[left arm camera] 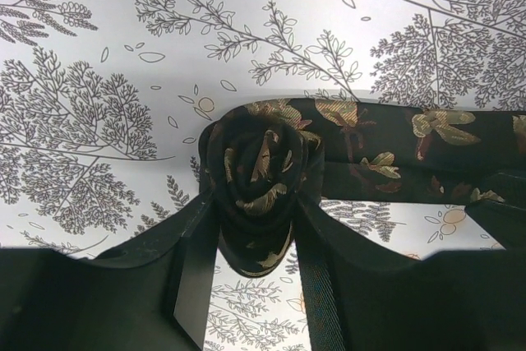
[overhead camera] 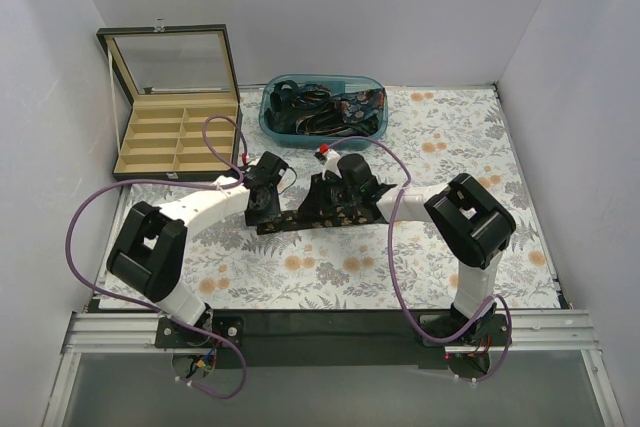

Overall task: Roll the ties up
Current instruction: Roll the tie

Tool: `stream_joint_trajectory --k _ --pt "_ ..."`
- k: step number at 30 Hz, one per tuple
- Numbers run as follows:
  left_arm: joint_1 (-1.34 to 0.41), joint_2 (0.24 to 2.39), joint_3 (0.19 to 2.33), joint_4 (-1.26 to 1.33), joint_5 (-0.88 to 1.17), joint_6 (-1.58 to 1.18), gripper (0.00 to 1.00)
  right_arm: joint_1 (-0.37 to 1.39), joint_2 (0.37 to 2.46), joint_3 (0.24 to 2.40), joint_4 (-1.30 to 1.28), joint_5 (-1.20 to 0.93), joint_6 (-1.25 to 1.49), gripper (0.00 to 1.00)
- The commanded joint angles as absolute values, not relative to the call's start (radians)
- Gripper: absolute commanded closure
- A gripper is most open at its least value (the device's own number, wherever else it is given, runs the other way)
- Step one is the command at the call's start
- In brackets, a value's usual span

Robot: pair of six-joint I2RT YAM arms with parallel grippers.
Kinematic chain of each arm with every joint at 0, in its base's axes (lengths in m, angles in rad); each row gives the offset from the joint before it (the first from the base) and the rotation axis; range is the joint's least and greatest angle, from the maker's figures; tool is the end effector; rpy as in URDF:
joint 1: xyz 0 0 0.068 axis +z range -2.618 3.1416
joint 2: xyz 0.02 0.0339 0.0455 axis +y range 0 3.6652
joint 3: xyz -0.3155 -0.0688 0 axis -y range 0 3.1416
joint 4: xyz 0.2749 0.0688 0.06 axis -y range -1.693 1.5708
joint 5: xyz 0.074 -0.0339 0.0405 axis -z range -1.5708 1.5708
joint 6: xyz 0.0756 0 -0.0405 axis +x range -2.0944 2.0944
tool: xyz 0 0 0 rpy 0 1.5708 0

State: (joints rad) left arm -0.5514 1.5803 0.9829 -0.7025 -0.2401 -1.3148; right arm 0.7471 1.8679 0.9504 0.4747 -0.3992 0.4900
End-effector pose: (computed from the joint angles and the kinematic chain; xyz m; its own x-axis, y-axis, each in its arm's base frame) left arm 0.2850 -0.1542 0.1819 -0.6477 -0.7048 -0.2894 -0.6789 0.7063 -0.2009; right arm 0.3152 0.3320 0.1718 -0.6933 -0.0511 -0.7189 -0.6318 0.5229 0.5722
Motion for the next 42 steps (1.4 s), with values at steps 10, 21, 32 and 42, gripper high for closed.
stream_joint_trajectory --k 10,21,32,42 --pt "-0.569 1.588 1.011 -0.729 -0.354 -1.341 0.86 0.704 1.921 0.901 0.508 -0.380 0.503 0.79" --pt "-0.539 1.562 1.037 -0.790 -0.405 -1.287 0.92 0.655 1.934 0.845 0.460 -0.365 0.515 0.80" --pt "-0.397 1.486 1.031 -0.779 -0.230 -1.167 0.92 0.647 1.913 0.824 0.423 -0.342 0.480 0.80" --pt "-0.411 1.540 1.042 -0.793 -0.293 -1.218 0.90 0.649 1.904 0.836 0.405 -0.365 0.453 0.80"
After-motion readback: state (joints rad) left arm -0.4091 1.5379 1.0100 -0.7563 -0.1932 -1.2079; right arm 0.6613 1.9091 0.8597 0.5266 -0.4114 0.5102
